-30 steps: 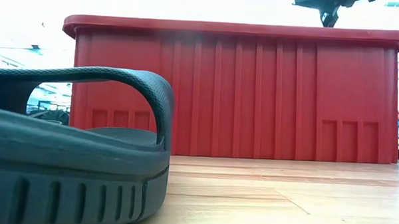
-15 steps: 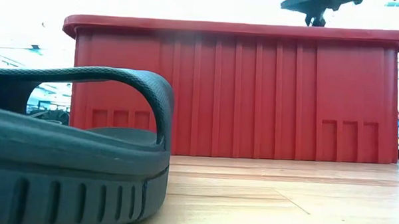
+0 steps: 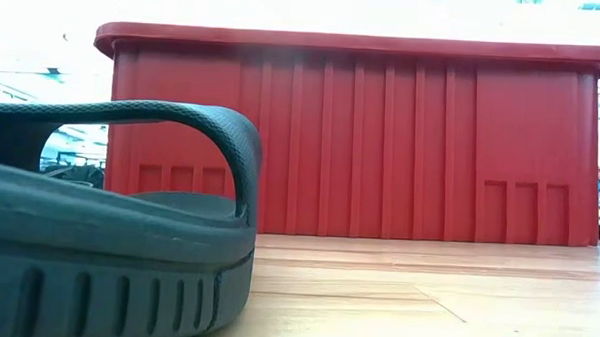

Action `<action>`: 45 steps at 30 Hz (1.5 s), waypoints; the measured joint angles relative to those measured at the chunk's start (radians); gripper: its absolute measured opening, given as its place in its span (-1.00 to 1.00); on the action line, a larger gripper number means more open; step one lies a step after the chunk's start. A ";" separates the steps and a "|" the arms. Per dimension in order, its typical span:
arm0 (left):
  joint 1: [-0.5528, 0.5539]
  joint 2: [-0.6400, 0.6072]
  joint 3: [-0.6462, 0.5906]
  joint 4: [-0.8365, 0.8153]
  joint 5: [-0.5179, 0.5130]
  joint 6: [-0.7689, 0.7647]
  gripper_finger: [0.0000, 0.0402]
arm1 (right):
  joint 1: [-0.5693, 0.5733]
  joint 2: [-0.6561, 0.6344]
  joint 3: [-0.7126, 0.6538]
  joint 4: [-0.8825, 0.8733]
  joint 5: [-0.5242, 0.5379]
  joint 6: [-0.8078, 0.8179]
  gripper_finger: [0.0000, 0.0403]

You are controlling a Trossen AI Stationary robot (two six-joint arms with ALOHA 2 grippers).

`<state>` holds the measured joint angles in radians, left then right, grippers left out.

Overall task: Pick and place slides into bin
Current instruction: Put the black slide into the red bin

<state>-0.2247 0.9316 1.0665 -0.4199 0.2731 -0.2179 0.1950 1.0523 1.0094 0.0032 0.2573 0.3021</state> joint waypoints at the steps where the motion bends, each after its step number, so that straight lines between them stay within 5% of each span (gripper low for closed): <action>1: -0.001 -0.019 -0.020 0.022 -0.029 -0.034 -1.00 | 0.014 0.022 0.034 -0.003 0.000 -0.028 -1.00; 10: -0.007 -0.105 -0.143 0.126 -0.182 -0.249 -0.92 | 0.100 0.179 0.360 -0.264 0.015 -0.089 -0.99; 15: -0.006 -0.091 -0.176 0.191 -0.229 -0.200 -0.90 | 0.138 0.284 0.439 -0.383 0.017 -0.072 -0.91; 20: 0.008 -0.083 -0.187 0.272 -0.305 -0.177 -0.96 | 0.133 0.351 0.442 -0.414 -0.191 -0.035 -0.76; 24: 0.023 -0.083 -0.187 0.296 -0.304 -0.156 -0.99 | 0.098 0.407 0.441 -0.400 -0.352 0.003 -0.54; 34: 0.042 -0.083 -0.187 0.292 -0.308 -0.181 -0.87 | 0.056 0.534 0.441 -0.204 -0.498 0.007 -0.07; 39: 0.039 -0.083 -0.187 0.290 -0.224 -0.260 -0.87 | 0.049 0.590 0.441 -0.137 -0.571 0.015 -0.04; 45: -0.045 -0.046 -0.187 0.289 -0.053 -0.312 -0.98 | 0.047 0.540 0.440 -0.134 -0.460 -0.003 -0.27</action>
<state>-0.2697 0.8854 0.8799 -0.1308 0.2205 -0.5295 0.2423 1.5920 1.4498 -0.1304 -0.2030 0.2992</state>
